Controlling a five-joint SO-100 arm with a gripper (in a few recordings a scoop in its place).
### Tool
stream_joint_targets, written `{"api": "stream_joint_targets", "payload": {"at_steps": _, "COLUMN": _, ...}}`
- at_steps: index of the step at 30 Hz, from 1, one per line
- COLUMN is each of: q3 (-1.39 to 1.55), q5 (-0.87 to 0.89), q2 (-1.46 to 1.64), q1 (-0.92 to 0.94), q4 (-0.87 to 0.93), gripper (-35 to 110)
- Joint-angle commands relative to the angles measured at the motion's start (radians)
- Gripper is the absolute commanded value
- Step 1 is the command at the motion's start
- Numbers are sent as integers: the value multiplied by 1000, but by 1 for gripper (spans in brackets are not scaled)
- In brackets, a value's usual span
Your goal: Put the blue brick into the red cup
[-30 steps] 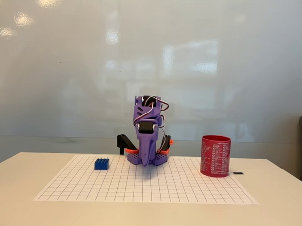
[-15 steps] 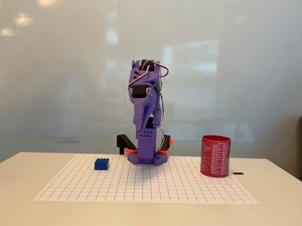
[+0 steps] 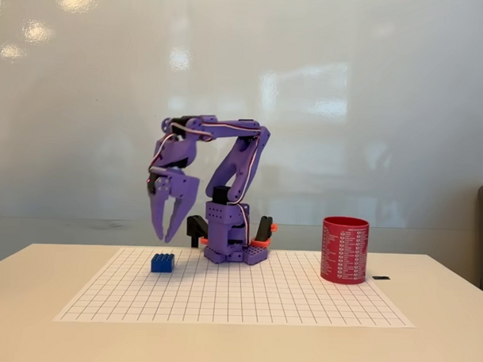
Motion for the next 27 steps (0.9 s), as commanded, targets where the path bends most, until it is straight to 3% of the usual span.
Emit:
{"api": "stream_joint_targets", "payload": {"at_steps": 1, "q3": 40, "q5": -14, "q2": -32, "q1": 127, "q4": -67, "gripper": -1}}
{"api": "stream_joint_targets", "payload": {"at_steps": 19, "q3": -71, "q5": 230, "q2": -48, "q1": 252, "q4": -9, "gripper": -1}}
{"api": "stream_joint_targets", "payload": {"at_steps": 27, "q3": -146, "q5": 275, "q2": -112, "q1": 156, "q4": 261, "gripper": -1}}
